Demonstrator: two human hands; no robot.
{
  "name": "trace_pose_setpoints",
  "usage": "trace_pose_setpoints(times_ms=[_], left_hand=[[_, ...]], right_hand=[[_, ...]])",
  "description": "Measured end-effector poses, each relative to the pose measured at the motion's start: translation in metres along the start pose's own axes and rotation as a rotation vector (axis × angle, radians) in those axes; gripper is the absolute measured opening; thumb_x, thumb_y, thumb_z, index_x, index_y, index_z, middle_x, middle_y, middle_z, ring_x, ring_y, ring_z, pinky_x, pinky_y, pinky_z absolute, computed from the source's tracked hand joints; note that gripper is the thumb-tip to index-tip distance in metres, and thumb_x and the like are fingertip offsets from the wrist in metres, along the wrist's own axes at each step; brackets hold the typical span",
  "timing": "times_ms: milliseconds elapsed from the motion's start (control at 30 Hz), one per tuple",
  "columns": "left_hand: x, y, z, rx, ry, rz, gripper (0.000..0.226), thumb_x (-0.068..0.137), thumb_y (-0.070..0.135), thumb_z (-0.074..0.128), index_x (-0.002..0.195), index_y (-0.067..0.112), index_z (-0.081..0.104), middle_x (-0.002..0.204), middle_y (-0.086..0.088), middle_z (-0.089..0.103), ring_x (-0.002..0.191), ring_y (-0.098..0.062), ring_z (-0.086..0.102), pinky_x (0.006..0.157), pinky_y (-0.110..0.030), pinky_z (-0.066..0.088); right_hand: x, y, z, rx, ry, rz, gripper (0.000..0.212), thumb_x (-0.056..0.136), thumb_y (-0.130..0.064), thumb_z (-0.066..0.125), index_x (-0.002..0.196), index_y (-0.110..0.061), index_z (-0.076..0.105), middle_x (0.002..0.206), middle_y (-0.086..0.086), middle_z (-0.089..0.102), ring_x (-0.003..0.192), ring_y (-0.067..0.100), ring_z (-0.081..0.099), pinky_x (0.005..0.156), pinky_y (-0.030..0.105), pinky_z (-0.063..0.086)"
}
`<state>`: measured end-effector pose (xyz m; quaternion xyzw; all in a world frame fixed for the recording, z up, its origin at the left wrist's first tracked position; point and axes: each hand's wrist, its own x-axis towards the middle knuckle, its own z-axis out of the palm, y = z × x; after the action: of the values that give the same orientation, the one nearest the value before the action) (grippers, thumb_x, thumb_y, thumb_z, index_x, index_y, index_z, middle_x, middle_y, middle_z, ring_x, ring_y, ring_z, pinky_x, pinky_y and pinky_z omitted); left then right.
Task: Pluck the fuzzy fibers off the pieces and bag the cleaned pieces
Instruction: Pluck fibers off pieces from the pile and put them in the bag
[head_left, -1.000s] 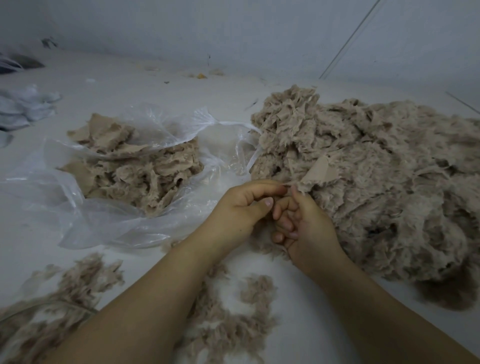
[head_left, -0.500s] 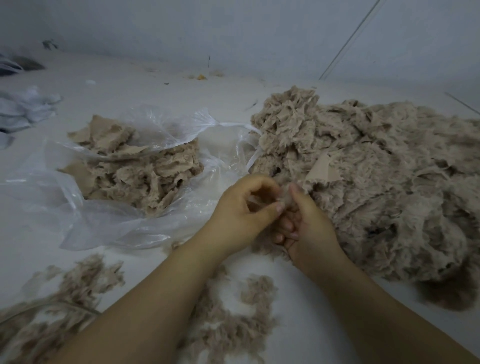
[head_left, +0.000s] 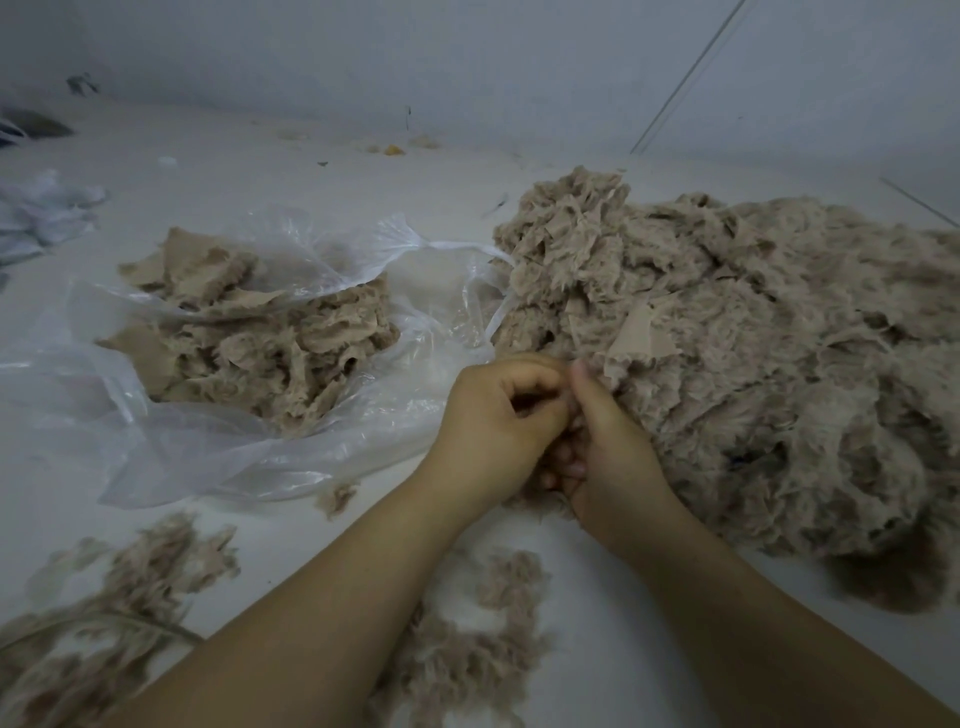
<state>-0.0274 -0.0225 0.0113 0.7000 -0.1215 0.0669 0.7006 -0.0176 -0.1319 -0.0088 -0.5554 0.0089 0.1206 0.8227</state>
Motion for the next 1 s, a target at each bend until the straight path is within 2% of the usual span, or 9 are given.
trace_pose_setpoints(times_ms=[67,133,267,433,567,733,833,933,1000], left_hand=[[0.002,0.001,-0.004,0.023,0.117,0.037,0.017,0.09,0.002,0.065,0.077,0.01,0.071,0.084,-0.005,0.073,0.06,-0.024,0.069,0.055,-0.039,0.057],[0.003,0.001,-0.014,0.297,0.2,0.261,0.014,0.088,0.002,0.065,0.079,0.013,0.07,0.087,0.001,0.072,0.079,-0.016,0.069,0.074,-0.038,0.057],[-0.004,-0.002,-0.036,0.747,0.065,0.707,0.017,0.077,-0.017,0.061,0.083,-0.003,0.066,0.085,-0.009,0.067,0.084,-0.025,0.062,0.077,-0.032,0.049],[-0.007,0.001,-0.046,0.945,-0.029,0.813,0.013,0.078,-0.019,0.059,0.076,-0.007,0.065,0.086,-0.013,0.068,0.081,-0.031,0.058,0.069,-0.041,0.049],[-0.013,0.005,-0.044,0.984,-0.122,0.853,0.018,0.072,-0.021,0.06,0.073,-0.003,0.064,0.085,-0.012,0.069,0.077,-0.031,0.057,0.063,-0.042,0.047],[-0.018,0.01,-0.046,0.793,-0.217,0.689,0.015,0.068,-0.016,0.056,0.063,-0.001,0.054,0.07,-0.012,0.057,0.067,-0.029,0.051,0.061,-0.04,0.042],[-0.018,0.006,-0.047,0.537,-0.165,0.415,0.017,0.066,-0.004,0.056,0.058,0.007,0.046,0.063,-0.012,0.053,0.062,-0.025,0.051,0.057,-0.042,0.044],[-0.016,0.002,-0.043,0.357,-0.029,0.137,0.014,0.079,0.017,0.064,0.072,0.009,0.055,0.074,-0.009,0.057,0.066,-0.026,0.054,0.058,-0.04,0.048],[-0.013,0.0,-0.041,0.323,-0.017,0.071,0.011,0.084,0.013,0.072,0.089,0.013,0.062,0.086,-0.005,0.061,0.074,-0.027,0.059,0.061,-0.039,0.05]], right_hand=[[-0.001,-0.003,-0.001,0.004,-0.016,0.017,0.059,0.084,-0.068,0.05,0.066,-0.016,0.072,0.054,0.004,0.04,0.041,0.009,0.035,0.045,0.025,0.035],[-0.002,-0.006,-0.002,0.016,-0.036,0.035,0.061,0.075,-0.067,0.049,0.06,-0.009,0.061,0.044,0.0,0.032,0.035,0.007,0.029,0.045,0.024,0.033],[-0.004,-0.009,-0.003,0.123,0.012,0.054,0.058,0.074,-0.062,0.053,0.057,-0.007,0.053,0.042,-0.001,0.027,0.032,0.007,0.027,0.042,0.02,0.034],[-0.003,-0.008,-0.006,0.179,-0.016,0.027,0.051,0.067,-0.062,0.066,0.056,-0.014,0.056,0.044,-0.003,0.029,0.033,0.006,0.031,0.04,0.021,0.035],[-0.002,-0.004,-0.006,0.132,-0.059,-0.04,0.04,0.067,-0.045,0.079,0.059,-0.021,0.048,0.047,-0.005,0.032,0.039,0.006,0.033,0.042,0.023,0.036],[0.001,0.002,-0.01,0.057,-0.095,-0.06,0.035,0.087,-0.025,0.065,0.053,-0.024,0.056,0.042,-0.007,0.033,0.038,0.006,0.034,0.044,0.025,0.034],[0.0,0.004,-0.01,-0.059,-0.133,-0.1,0.018,0.08,-0.031,0.07,0.075,-0.014,0.064,0.047,-0.004,0.046,0.041,0.009,0.038,0.052,0.03,0.027],[0.001,0.004,-0.01,-0.108,-0.103,-0.082,0.04,0.07,-0.034,0.076,0.094,-0.004,0.066,0.071,0.011,0.061,0.056,0.017,0.044,0.054,0.031,0.027],[0.0,0.003,-0.009,-0.089,-0.096,-0.081,0.052,0.069,-0.034,0.077,0.102,0.004,0.064,0.083,0.019,0.061,0.063,0.023,0.043,0.054,0.031,0.027]])
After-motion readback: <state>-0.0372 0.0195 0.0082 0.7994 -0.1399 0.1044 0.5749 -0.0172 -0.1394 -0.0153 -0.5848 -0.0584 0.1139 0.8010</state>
